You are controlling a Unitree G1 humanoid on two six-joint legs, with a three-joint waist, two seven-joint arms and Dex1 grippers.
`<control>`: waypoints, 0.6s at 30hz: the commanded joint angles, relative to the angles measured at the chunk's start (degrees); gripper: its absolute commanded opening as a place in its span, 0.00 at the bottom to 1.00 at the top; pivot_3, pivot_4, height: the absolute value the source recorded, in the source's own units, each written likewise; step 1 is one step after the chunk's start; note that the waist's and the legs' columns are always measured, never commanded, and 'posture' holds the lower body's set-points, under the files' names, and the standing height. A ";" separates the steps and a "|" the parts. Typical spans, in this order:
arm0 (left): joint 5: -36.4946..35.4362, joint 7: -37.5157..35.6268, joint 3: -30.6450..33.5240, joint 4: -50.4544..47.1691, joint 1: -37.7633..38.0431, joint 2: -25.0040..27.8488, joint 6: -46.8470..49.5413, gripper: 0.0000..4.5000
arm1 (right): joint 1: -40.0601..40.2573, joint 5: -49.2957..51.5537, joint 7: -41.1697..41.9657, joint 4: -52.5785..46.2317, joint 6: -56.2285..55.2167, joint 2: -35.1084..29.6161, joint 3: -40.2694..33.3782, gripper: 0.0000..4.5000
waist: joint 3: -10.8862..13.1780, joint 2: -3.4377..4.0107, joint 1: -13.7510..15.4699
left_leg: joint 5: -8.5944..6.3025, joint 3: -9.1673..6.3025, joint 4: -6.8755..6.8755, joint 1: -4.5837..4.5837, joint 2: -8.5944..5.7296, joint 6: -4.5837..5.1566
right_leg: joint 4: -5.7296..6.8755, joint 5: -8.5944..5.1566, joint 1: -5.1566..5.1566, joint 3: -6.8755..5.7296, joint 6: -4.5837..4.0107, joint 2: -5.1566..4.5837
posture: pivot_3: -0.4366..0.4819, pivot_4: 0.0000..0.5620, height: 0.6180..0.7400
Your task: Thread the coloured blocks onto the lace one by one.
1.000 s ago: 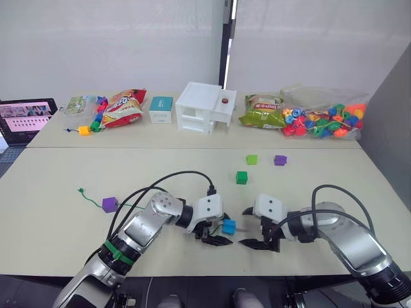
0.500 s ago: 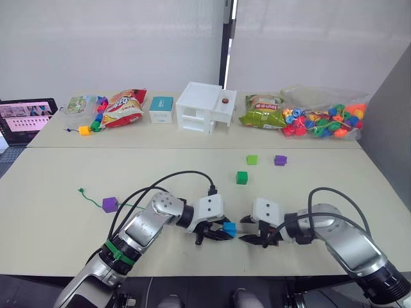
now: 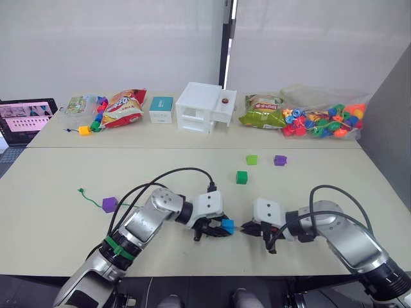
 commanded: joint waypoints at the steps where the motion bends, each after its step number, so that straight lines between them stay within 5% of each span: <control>1: -1.54 -3.41 5.34 -2.31 2.67 7.87 -0.30 0.29 | -0.49 0.47 1.04 -0.07 -2.44 -1.63 -2.85 0.00 | 0.00 -0.01 -0.48 | 0.00 0.01 0.00 0.01 0.00 0.00 | 0.13 0.00 -0.05 0.00 0.00 -0.01 | 0.48 0.27 1.00; 5: -2.08 -6.05 11.02 0.31 6.16 18.28 -2.56 0.29 | 0.31 0.96 1.72 0.54 -3.95 -2.86 -4.20 0.00 | 0.00 0.00 -1.28 | 0.00 0.02 -0.04 -0.02 0.03 0.00 | 0.57 -0.02 -0.39 0.05 -0.05 0.02 | 0.48 0.27 1.00; 10: 1.33 -8.50 17.89 19.07 8.77 32.53 -14.60 0.29 | 0.38 1.58 2.42 0.59 -4.48 -2.82 -4.66 0.00 | 0.01 0.02 -1.94 | 0.00 0.07 -0.05 0.05 0.10 0.00 | 0.60 -0.06 -0.42 0.05 -0.12 0.09 | 0.48 0.27 1.00; 16: 3.65 -6.12 20.38 30.75 8.70 34.27 -25.69 0.29 | -1.17 1.36 3.15 1.81 -4.94 -2.01 -3.86 0.00 | 0.02 0.16 -1.44 | 0.00 0.17 -0.09 0.09 0.06 0.00 | 0.69 -0.07 -0.44 0.05 -0.14 0.00 | 0.48 0.27 1.00; 18: 2.85 -5.41 21.48 30.73 8.07 33.14 -26.39 0.51 | -1.80 1.09 3.43 2.36 -5.13 -1.74 -3.50 0.00 | 0.02 0.17 -1.20 | 0.00 0.19 -0.07 0.07 0.06 0.00 | 0.69 -0.07 -0.43 0.04 -0.14 -0.01 | 0.48 0.27 1.00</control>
